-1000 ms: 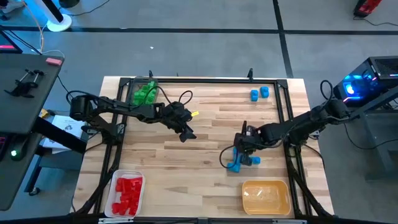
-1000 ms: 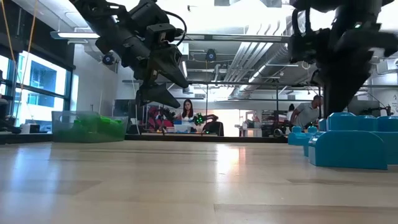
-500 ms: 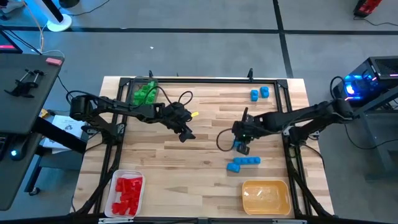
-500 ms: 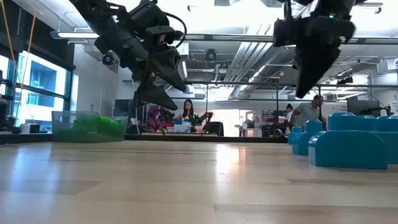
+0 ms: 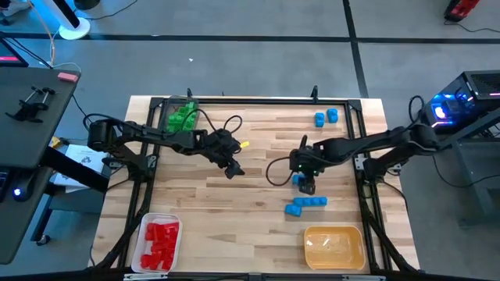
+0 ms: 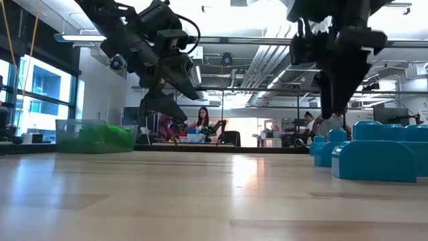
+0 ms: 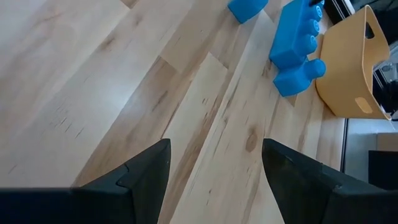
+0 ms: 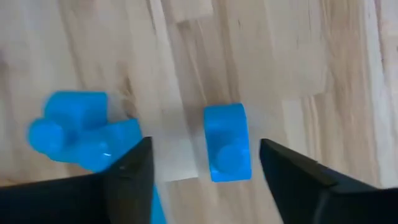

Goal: Sort blocks
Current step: Put the blue game piece into the yellow bin

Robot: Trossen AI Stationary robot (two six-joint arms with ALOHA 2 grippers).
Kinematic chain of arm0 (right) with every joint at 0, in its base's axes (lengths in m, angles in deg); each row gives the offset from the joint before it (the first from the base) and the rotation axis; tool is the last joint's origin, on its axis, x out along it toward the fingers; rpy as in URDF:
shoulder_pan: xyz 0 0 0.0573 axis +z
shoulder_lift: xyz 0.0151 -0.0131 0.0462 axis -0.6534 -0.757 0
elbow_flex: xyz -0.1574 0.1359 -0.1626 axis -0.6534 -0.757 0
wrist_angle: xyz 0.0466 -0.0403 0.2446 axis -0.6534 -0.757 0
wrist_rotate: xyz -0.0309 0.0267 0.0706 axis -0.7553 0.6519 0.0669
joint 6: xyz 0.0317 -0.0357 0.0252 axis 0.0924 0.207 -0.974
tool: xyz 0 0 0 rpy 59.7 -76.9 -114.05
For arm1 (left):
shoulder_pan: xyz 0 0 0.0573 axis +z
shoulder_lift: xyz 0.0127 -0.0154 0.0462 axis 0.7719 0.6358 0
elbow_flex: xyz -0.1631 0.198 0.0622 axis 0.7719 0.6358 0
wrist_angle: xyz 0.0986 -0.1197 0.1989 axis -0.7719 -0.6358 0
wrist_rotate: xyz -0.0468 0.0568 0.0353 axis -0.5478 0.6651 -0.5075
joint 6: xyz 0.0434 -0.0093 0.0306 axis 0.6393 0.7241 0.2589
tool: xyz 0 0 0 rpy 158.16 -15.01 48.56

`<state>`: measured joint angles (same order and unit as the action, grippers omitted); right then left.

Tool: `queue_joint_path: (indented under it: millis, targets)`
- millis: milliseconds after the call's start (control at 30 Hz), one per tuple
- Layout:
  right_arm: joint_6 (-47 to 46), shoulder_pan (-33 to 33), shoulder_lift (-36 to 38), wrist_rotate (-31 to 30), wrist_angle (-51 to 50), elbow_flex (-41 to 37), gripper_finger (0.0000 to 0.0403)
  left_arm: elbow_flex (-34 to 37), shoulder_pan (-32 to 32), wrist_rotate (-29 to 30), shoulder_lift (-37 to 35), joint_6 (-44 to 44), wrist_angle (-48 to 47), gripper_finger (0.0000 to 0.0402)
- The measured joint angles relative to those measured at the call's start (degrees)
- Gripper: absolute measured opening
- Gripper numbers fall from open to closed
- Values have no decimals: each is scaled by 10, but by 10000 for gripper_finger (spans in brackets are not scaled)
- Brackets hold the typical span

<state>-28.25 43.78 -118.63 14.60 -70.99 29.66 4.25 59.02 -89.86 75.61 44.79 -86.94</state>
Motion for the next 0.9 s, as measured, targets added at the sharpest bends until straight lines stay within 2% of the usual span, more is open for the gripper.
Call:
queue_joint_path:
  millis: [100, 167, 433, 533, 633, 700, 800, 900]
  targets:
    - [34, 0, -20, -6, -10, 0, 255, 0, -4, 0, 0, 0, 0, 239]
    - [57, 0, -37, -12, -8, 0, 268, 0, -7, 1, 0, 1, 0, 239]
    - [90, -5, -115, -20, 14, 1, 274, 0, -15, 25, 0, 0, 2, 239]
    - [100, -5, -140, -20, 18, 1, 269, -1, -13, -19, -4, -5, 9, 239]
    - [95, -5, -153, -23, 18, 1, 249, -16, -2, -107, -25, 2, 19, 239]
    - [87, -5, -157, -30, 21, 1, 225, -30, 8, -144, -48, 10, 19, 239]
    - [76, -5, -156, -36, 19, 2, 171, -48, 23, -140, -94, 20, 17, 239]
    - [67, -5, -148, -36, 4, 8, 99, -64, 40, -122, -148, 35, 21, 239]
